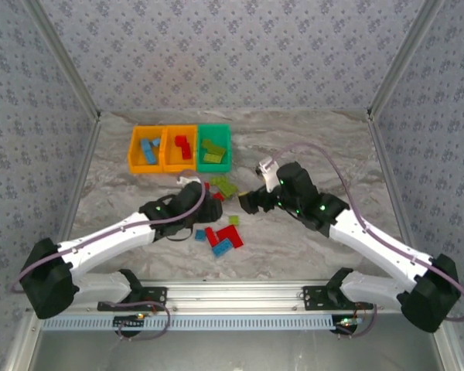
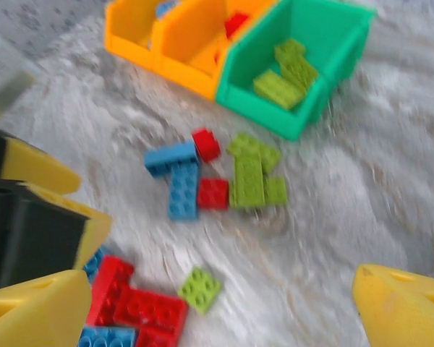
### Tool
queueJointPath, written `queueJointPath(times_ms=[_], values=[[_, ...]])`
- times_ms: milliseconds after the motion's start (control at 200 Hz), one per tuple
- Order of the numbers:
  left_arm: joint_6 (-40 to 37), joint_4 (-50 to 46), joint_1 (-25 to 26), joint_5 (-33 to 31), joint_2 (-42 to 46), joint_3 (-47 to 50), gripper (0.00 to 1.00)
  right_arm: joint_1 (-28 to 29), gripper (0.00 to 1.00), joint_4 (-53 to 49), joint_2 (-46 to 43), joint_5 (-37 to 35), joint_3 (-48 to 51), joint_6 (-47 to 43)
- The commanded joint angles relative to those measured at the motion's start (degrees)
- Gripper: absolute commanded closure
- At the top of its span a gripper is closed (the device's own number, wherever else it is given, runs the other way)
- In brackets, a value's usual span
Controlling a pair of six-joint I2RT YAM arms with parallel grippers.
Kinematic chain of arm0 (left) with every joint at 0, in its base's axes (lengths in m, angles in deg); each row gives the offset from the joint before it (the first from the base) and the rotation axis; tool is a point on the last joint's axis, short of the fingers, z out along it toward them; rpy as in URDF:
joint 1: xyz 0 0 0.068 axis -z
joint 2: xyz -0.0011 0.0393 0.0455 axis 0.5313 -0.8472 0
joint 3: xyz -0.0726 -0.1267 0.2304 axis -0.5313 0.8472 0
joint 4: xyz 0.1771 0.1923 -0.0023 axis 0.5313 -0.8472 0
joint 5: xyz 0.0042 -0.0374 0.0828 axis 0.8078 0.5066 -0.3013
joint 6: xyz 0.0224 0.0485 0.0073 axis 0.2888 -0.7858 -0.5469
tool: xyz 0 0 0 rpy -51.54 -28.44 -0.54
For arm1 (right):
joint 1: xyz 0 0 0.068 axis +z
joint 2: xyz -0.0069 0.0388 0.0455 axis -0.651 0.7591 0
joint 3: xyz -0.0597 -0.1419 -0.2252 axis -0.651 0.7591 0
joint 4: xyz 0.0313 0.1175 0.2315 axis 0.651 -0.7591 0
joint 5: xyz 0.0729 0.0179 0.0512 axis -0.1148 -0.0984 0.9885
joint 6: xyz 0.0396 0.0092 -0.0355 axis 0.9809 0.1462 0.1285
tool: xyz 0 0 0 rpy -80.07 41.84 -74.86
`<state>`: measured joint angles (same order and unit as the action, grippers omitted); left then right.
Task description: Sort the legos into containers by color
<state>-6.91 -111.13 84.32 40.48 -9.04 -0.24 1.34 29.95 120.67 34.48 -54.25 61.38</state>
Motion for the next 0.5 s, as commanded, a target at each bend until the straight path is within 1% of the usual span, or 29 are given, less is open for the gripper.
queueJointPath(times_ms=[0, 45, 125, 185, 375, 495], values=[[14.76, -11.66, 4.63, -1.87, -2.03, -1.33, 0.28, -1.01, 0.03, 0.33, -4.20, -3.44, 4.55, 5.52], [17.85, -11.81, 5.47, -0.79, -2.44, -0.64, 0.32, -1.59, 0.02, 0.87, -4.99, -3.36, 5.80, 6.75], [22.03, -11.43, 6.64, 0.47, -2.86, 0.57, 0.46, -2.14, 0.02, 1.29, -5.15, -2.34, 6.67, 7.61], [23.05, -10.91, 7.22, 1.16, -3.10, 1.16, 0.50, -2.23, 0.02, 1.17, -4.83, -2.14, 6.72, 7.74], [24.50, -10.23, 7.32, 5.10, -6.18, 0.86, 0.51, -2.49, 0.01, 0.23, -4.43, -1.88, 6.05, 8.05], [24.72, -8.85, 7.36, 6.17, -9.24, 0.95, 0.49, -2.49, 0.01, 0.31, -4.54, -2.12, 6.27, 8.62]])
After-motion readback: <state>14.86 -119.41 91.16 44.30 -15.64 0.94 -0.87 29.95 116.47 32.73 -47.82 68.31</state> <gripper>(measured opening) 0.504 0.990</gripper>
